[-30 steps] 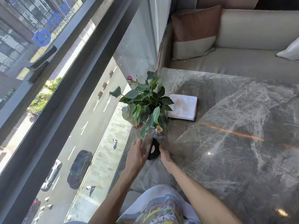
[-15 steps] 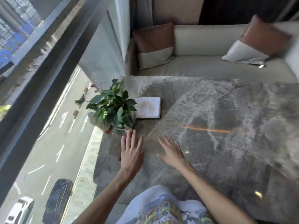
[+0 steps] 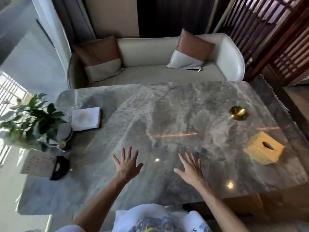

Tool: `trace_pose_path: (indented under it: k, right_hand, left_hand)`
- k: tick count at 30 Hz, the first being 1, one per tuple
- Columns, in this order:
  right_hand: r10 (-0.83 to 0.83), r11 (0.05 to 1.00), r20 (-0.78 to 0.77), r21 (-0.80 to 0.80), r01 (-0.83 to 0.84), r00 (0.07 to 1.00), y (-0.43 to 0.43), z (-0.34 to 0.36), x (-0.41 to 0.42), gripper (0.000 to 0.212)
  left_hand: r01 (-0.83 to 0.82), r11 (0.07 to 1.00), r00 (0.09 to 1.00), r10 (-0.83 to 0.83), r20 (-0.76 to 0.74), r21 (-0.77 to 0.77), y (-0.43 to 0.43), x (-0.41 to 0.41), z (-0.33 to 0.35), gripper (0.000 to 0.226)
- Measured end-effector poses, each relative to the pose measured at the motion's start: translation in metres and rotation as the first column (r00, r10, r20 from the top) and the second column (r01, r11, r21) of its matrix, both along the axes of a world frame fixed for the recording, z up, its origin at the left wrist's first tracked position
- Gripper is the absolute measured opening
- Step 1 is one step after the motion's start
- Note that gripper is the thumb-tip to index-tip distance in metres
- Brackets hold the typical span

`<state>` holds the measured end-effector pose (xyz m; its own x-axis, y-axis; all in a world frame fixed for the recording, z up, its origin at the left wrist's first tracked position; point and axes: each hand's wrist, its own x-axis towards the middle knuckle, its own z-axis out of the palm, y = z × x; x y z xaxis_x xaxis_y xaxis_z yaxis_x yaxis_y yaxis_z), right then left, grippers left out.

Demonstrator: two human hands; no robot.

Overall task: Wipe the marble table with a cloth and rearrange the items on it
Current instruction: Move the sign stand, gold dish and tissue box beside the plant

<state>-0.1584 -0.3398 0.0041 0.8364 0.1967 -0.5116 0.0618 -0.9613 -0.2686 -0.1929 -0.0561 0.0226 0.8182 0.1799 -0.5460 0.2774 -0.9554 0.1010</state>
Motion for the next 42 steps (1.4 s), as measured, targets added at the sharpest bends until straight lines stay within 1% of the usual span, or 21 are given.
trace_pose_path:
  k: [3, 5, 8, 11, 15, 17, 19, 21, 23, 25, 28, 29, 31, 34, 38, 40, 42]
  right_hand:
    - [0.002, 1.000, 0.019, 0.007, -0.003, 1.000, -0.043, 0.003, 0.013, 0.081]
    - [-0.010, 1.000, 0.004, 0.012, 0.010, 1.000, -0.073, 0.008, 0.017, 0.081]
    - [-0.043, 0.999, 0.007, 0.028, 0.042, 0.999, -0.110, 0.009, 0.019, 0.081]
    - [-0.107, 0.992, -0.056, 0.059, 0.111, 0.993, -0.134, 0.009, 0.022, 0.080]
    - [-0.221, 0.970, -0.091, 0.086, 0.229, 0.971, -0.150, 0.014, 0.019, 0.080]
    - [-0.294, 0.947, -0.075, 0.113, 0.301, 0.953, -0.159, 0.019, 0.017, 0.080]
    - [-0.346, 0.925, -0.092, 0.136, 0.356, 0.934, -0.174, 0.025, 0.014, 0.079]
    - [-0.423, 0.876, -0.138, 0.190, 0.444, 0.895, -0.196, 0.032, 0.010, 0.079]
    - [-0.536, 0.770, -0.192, 0.288, 0.569, 0.823, -0.222, 0.034, 0.008, 0.081]
    - [-0.631, 0.660, -0.214, 0.358, 0.661, 0.746, -0.253, 0.035, 0.008, 0.081]
    - [-0.733, 0.514, -0.219, 0.440, 0.736, 0.643, -0.305, 0.030, 0.013, 0.077]
    - [-0.759, 0.482, -0.216, 0.448, 0.753, 0.614, -0.322, 0.027, 0.018, 0.077]
    - [-0.783, 0.465, -0.205, 0.433, 0.772, 0.587, -0.357, 0.021, 0.034, 0.078]
    - [-0.798, 0.456, -0.243, 0.354, 0.816, 0.551, -0.403, 0.009, 0.069, 0.084]
    - [-0.763, 0.425, -0.340, 0.376, 0.823, 0.549, -0.439, -0.007, 0.112, 0.084]
    - [-0.747, 0.386, -0.407, 0.378, 0.841, 0.526, -0.444, -0.010, 0.126, 0.081]
    - [-0.727, 0.304, -0.488, 0.401, 0.864, 0.482, -0.443, -0.014, 0.133, 0.072]
  left_hand:
    - [0.019, 1.000, 0.999, -0.019, -0.041, 0.010, -0.043, 0.010, 0.000, 0.072]
    - [0.044, 0.999, 0.996, -0.043, -0.074, 0.013, -0.072, 0.014, 0.003, 0.072]
    - [0.049, 0.999, 0.997, -0.049, -0.065, -0.002, -0.105, 0.021, 0.005, 0.072]
    - [0.085, 0.996, 0.992, -0.085, -0.094, -0.007, -0.126, 0.029, 0.007, 0.071]
    - [0.212, 0.977, 0.969, -0.211, -0.129, -0.007, -0.152, 0.045, 0.001, 0.069]
    - [0.272, 0.962, 0.957, -0.273, -0.096, -0.018, -0.170, 0.061, 0.000, 0.068]
    - [0.315, 0.948, 0.945, -0.317, -0.081, -0.037, -0.192, 0.076, 0.001, 0.066]
    - [0.331, 0.942, 0.938, -0.335, -0.089, -0.064, -0.216, 0.086, 0.005, 0.063]
    - [0.334, 0.935, 0.934, -0.345, -0.090, -0.114, -0.241, 0.096, 0.006, 0.057]
    - [0.352, 0.922, 0.926, -0.368, -0.083, -0.161, -0.266, 0.106, 0.006, 0.052]
    - [0.330, 0.922, 0.932, -0.353, -0.085, -0.202, -0.310, 0.125, 0.005, 0.049]
    - [0.319, 0.922, 0.936, -0.342, -0.080, -0.218, -0.327, 0.134, 0.004, 0.049]
    - [0.290, 0.921, 0.945, -0.318, -0.073, -0.259, -0.364, 0.154, 0.004, 0.049]
    - [0.243, 0.922, 0.955, -0.281, -0.089, -0.301, -0.420, 0.188, 0.002, 0.050]
    - [0.197, 0.928, 0.962, -0.245, -0.121, -0.315, -0.484, 0.222, -0.005, 0.048]
    - [0.154, 0.923, 0.964, -0.218, -0.150, -0.353, -0.511, 0.231, -0.009, 0.050]
    - [0.109, 0.916, 0.963, -0.194, -0.187, -0.387, -0.535, 0.238, -0.014, 0.052]
